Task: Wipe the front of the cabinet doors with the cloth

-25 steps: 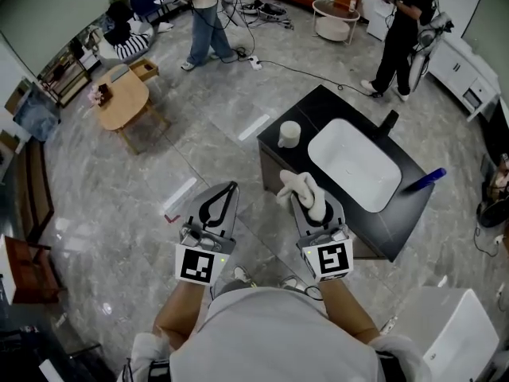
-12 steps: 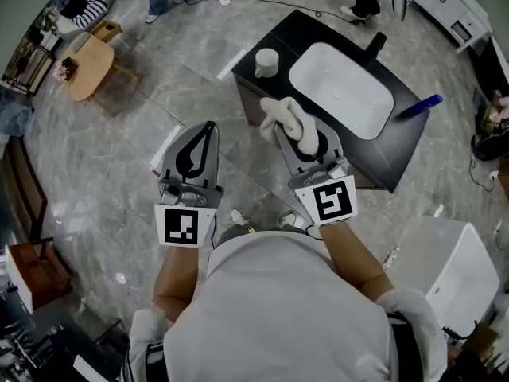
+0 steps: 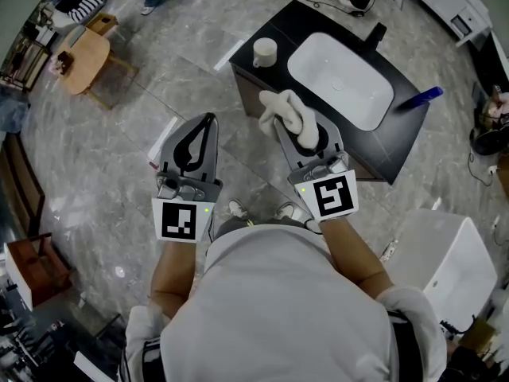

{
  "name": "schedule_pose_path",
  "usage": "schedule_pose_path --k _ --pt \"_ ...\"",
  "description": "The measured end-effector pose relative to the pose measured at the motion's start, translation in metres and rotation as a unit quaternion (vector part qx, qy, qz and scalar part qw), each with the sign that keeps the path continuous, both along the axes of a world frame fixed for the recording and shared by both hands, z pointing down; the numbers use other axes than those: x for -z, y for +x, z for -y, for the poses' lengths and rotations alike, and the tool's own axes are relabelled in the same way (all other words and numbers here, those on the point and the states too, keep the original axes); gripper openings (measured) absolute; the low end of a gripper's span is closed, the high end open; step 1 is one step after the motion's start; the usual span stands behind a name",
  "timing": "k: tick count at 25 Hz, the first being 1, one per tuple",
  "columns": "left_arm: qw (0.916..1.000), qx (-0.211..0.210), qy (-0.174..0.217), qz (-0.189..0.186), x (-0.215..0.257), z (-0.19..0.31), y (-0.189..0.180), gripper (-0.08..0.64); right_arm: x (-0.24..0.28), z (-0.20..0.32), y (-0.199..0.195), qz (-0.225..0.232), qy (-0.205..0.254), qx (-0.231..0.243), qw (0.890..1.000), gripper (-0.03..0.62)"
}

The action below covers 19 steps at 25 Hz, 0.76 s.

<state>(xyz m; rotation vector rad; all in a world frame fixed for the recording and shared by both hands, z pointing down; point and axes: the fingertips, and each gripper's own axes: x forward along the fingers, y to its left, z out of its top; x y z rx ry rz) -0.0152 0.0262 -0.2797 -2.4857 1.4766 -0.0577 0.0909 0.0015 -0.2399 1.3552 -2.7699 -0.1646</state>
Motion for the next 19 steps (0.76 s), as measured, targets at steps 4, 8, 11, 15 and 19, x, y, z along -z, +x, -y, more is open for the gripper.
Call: schedule_pose_path --k 4,8,11,15,19 --pt "1.0000 0.001 -0.003 -0.002 -0.002 -0.002 0.000 0.018 0.000 -0.002 0.000 -0.003 0.003 0.001 1.000 0.135" --pt "1.0000 0.001 -0.001 -0.003 -0.002 -0.006 -0.001 0.018 -0.001 -0.007 -0.001 -0.005 0.002 0.002 1.000 0.135" --pt "1.0000 0.002 -0.003 -0.006 -0.004 -0.007 0.000 0.018 -0.002 -0.009 -0.001 -0.006 0.000 0.002 1.000 0.135" --pt "1.0000 0.001 -0.004 -0.007 -0.006 -0.009 0.002 0.018 -0.003 -0.010 0.003 -0.009 0.000 0.000 1.000 0.135" --pt "1.0000 0.002 -0.002 -0.009 -0.005 -0.011 0.003 0.018 -0.002 -0.012 0.006 -0.007 0.001 -0.004 1.000 0.135"
